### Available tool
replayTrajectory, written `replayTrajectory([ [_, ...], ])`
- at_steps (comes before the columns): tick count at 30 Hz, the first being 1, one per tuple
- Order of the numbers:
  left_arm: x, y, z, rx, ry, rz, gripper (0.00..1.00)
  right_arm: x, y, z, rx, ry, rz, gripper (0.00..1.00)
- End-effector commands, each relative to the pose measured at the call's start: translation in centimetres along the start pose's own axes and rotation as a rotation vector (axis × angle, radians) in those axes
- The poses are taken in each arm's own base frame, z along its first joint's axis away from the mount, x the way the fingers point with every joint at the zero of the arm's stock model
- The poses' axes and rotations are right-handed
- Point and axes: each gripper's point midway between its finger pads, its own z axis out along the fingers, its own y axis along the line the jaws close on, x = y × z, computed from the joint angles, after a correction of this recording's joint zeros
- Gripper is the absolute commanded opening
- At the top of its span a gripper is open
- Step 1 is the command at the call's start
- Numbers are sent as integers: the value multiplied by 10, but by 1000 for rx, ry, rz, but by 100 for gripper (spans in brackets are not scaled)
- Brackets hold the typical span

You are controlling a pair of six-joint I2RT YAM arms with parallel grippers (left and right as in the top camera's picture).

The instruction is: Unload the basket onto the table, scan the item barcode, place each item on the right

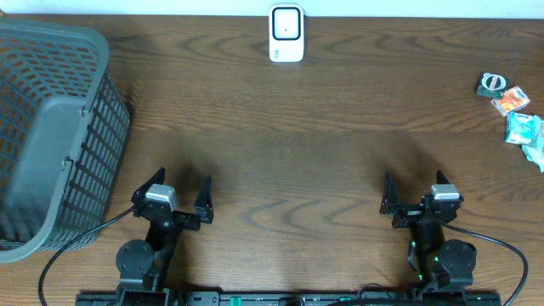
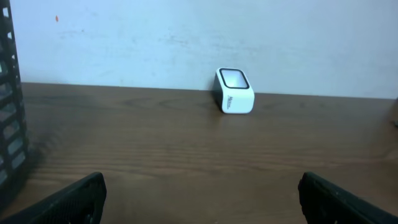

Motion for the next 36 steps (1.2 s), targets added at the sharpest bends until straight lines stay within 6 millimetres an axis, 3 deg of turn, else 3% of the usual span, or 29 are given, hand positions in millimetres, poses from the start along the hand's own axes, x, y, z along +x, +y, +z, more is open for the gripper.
replayTrajectory([
  [1, 7, 2, -1, -3, 24, 65, 98, 0, -5, 0, 22, -1, 10, 99],
  [4, 22, 9, -2, -32, 85, 51, 98, 0, -5, 0, 22, -1, 10, 99],
  [36, 21, 46, -7, -227, 84, 52, 98, 0, -5, 0, 22, -1, 10, 99],
])
